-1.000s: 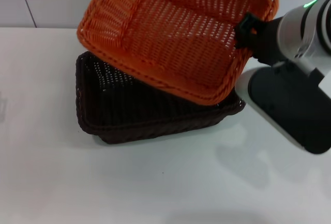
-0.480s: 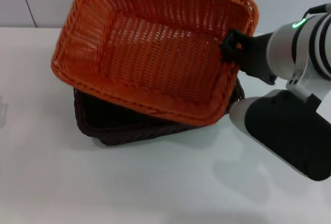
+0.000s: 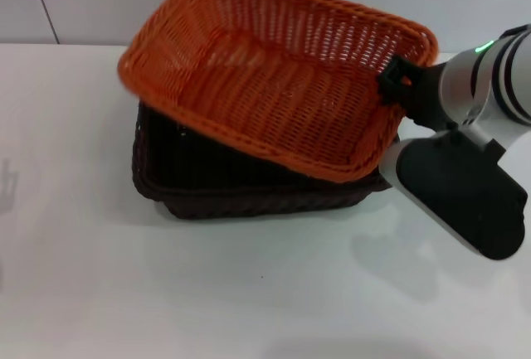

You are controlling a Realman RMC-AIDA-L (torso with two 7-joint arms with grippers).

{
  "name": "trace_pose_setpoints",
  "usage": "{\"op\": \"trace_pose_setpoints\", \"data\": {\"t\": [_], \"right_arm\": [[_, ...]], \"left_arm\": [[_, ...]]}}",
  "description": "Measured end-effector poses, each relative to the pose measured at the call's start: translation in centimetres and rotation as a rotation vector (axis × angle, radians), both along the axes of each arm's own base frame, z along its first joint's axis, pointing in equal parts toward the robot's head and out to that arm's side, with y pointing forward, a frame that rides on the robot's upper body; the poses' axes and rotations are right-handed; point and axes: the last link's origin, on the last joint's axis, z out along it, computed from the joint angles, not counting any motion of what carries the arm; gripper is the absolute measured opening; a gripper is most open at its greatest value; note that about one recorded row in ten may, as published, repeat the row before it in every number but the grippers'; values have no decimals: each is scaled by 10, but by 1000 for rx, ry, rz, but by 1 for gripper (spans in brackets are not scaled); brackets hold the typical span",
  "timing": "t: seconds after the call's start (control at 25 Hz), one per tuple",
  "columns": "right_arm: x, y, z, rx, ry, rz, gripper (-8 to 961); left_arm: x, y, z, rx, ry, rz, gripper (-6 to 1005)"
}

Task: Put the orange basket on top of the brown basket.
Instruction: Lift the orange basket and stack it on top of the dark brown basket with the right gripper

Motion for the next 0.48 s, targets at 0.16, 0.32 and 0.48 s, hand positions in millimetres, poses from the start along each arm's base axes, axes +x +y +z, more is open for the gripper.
{"op": "trace_pose_setpoints", "data": {"t": [0.16, 0.32, 0.48], "right_arm": [[-4, 8, 3, 19, 25, 23, 159], [-4, 16, 8, 29, 19, 35, 153], [8, 20, 1, 9, -19, 25, 153]], "left_arm": [[0, 0, -1, -6, -3, 0, 739], [1, 0, -2, -9, -10, -4, 739], [1, 0, -3, -3, -29, 2, 739]]}}
